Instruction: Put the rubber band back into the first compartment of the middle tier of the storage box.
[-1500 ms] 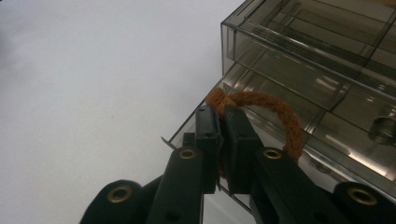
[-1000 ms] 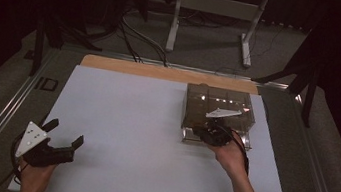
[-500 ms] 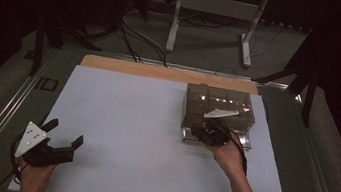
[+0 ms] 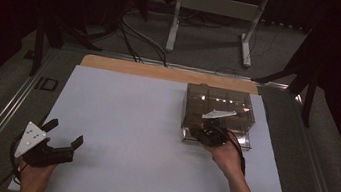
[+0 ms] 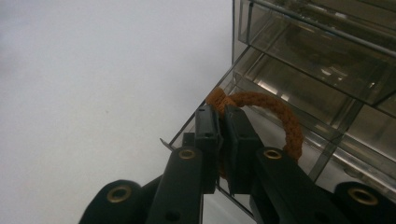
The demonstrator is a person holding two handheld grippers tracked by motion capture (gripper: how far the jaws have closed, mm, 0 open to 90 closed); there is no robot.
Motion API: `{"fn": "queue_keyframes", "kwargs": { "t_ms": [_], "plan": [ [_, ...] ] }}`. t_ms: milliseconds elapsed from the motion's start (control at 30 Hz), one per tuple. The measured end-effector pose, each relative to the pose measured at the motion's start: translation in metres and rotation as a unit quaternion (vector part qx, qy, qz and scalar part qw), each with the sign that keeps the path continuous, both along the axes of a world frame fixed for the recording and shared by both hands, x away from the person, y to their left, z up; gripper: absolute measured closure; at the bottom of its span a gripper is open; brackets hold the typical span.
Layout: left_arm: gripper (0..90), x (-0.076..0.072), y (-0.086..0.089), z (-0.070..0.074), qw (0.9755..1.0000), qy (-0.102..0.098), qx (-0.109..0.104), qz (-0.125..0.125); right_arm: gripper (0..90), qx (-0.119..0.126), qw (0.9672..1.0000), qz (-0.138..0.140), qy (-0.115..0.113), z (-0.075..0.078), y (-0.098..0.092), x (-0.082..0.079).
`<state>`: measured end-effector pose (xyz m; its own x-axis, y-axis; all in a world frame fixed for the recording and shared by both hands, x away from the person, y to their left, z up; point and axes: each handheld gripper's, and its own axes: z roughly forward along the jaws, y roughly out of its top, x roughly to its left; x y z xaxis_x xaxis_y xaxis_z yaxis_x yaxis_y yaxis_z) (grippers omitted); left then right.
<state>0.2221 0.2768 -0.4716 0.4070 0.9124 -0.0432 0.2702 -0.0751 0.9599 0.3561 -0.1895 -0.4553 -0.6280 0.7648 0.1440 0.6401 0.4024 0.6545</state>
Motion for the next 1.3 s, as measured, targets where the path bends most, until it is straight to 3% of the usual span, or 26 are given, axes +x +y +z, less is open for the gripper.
{"fn": "queue_keyframes", "kwargs": {
  "t_ms": [933,1000,1100,1200,1300],
  "plan": [
    [1.2,-0.0001,0.0003,0.0,1.0,-0.001,-0.001,0.0,84.7,-0.007,0.9999,-0.006,0.012,-0.0091,0.0043,0.0053],
    [1.2,-0.0001,0.0002,0.0,1.0,-0.001,0.0,0.0,80.4,-0.006,0.9999,-0.008,0.012,-0.0096,0.0038,0.0061],
    [1.2,-0.0001,0.0003,-0.0001,1.0,-0.001,-0.001,0.0,65.2,-0.002,0.9999,-0.007,0.011,-0.0096,0.0036,0.0055],
    [1.2,0.0001,0.0003,-0.0002,1.0,-0.001,-0.001,0.0,57.3,-0.002,0.9999,-0.012,0.005,-0.0085,0.0028,0.0049],
    [1.2,0.0001,0.0,-0.0003,1.0,-0.001,-0.001,-0.001,50.9,0.013,0.9998,-0.012,0.006,-0.0049,-0.0002,0.0039]
  ]
}}
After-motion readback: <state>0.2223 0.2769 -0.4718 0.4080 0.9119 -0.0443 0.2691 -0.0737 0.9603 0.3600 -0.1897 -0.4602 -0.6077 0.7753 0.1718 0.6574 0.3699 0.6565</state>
